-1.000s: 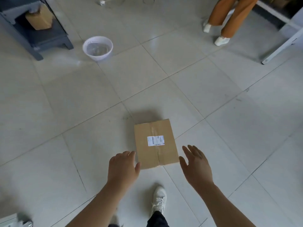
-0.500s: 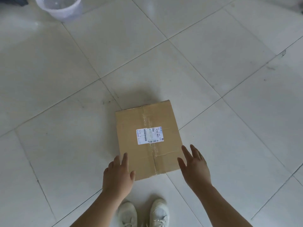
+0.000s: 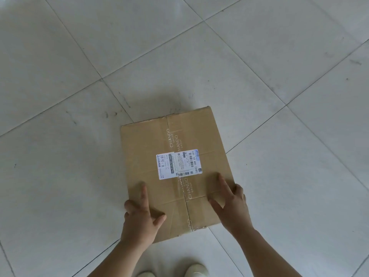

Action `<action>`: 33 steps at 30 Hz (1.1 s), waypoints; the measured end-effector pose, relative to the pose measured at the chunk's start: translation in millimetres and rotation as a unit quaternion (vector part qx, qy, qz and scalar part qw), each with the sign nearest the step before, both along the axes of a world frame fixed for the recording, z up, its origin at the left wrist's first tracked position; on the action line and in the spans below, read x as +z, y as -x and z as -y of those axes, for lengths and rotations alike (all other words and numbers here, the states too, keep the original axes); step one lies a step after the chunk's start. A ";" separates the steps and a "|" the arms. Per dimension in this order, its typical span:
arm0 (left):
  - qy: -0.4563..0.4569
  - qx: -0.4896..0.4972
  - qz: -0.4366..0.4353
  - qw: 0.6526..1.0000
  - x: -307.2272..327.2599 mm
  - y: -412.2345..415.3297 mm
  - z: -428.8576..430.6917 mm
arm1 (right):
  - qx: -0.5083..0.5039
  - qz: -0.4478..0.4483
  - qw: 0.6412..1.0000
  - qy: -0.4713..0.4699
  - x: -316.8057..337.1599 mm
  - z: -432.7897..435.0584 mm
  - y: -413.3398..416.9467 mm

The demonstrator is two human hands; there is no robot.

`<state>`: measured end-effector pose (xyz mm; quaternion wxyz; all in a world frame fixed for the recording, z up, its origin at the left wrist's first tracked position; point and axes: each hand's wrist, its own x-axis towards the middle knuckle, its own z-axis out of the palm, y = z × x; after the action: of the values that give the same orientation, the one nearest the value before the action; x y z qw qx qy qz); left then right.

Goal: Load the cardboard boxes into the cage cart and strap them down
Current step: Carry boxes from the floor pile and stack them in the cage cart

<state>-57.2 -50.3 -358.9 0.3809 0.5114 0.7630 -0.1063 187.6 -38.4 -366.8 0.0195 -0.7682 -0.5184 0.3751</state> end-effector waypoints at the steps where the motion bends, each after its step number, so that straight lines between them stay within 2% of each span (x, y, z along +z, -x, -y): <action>1: -0.004 -0.001 -0.001 1.000 4.2 1.9 -1.0 | -0.004 0.003 1.000 -0.003 3.5 -1.0 2.1; 5: 0.000 0.021 0.008 1.000 42.2 15.6 -6.9 | 0.010 0.025 0.999 -0.016 36.1 -7.6 13.1; 9: 0.000 0.052 0.011 0.999 113.2 32.1 -6.0 | 0.029 0.039 0.998 -0.035 103.0 -17.2 33.0; 12: -0.010 0.074 0.005 0.997 180.7 47.5 -1.8 | 0.052 0.048 0.997 -0.043 171.1 -22.2 50.8; 20: -0.088 0.143 -0.016 0.986 400.4 95.3 26.3 | 0.143 0.055 0.979 -0.134 393.3 -31.8 107.7; 26: -0.144 0.261 -0.037 0.954 557.5 122.4 99.5 | 0.258 0.036 0.942 -0.213 550.2 -14.3 158.3; 33: -0.203 0.410 -0.113 0.882 689.6 139.8 222.1 | 0.415 -0.015 0.869 -0.270 681.1 47.0 227.8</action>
<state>-197.0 -272.4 330.8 0.1895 0.2032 0.9472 0.1599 -40.2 -85.4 314.3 0.0766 -0.4411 -0.8702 0.2057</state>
